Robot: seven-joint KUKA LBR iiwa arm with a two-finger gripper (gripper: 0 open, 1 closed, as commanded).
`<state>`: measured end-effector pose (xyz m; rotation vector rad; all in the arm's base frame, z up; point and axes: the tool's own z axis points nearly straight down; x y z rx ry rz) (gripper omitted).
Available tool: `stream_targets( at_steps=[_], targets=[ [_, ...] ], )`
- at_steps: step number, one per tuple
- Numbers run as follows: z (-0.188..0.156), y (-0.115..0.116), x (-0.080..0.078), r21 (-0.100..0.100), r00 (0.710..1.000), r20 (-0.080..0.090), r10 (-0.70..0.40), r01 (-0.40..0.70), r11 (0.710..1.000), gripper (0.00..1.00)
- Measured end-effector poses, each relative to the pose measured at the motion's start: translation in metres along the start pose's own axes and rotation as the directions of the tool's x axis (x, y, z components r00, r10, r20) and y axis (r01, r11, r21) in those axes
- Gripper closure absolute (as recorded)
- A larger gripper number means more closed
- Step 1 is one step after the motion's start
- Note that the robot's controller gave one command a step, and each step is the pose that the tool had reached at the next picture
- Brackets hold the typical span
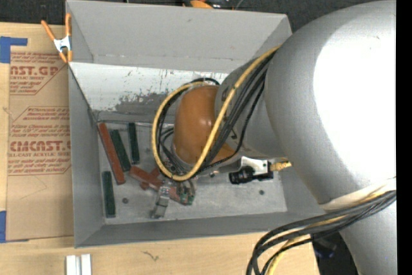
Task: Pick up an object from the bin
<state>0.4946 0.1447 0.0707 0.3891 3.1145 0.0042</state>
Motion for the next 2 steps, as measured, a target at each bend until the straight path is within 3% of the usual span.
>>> stream_targets(
  at_steps=[1,2],
  targets=[
    [-0.003,0.001,-0.003,-0.004,1.000,0.011,0.001,-0.001,1.000,1.00],
    [-0.107,0.003,-0.005,-0.002,1.000,0.004,0.000,0.000,1.000,1.00]
  ],
)
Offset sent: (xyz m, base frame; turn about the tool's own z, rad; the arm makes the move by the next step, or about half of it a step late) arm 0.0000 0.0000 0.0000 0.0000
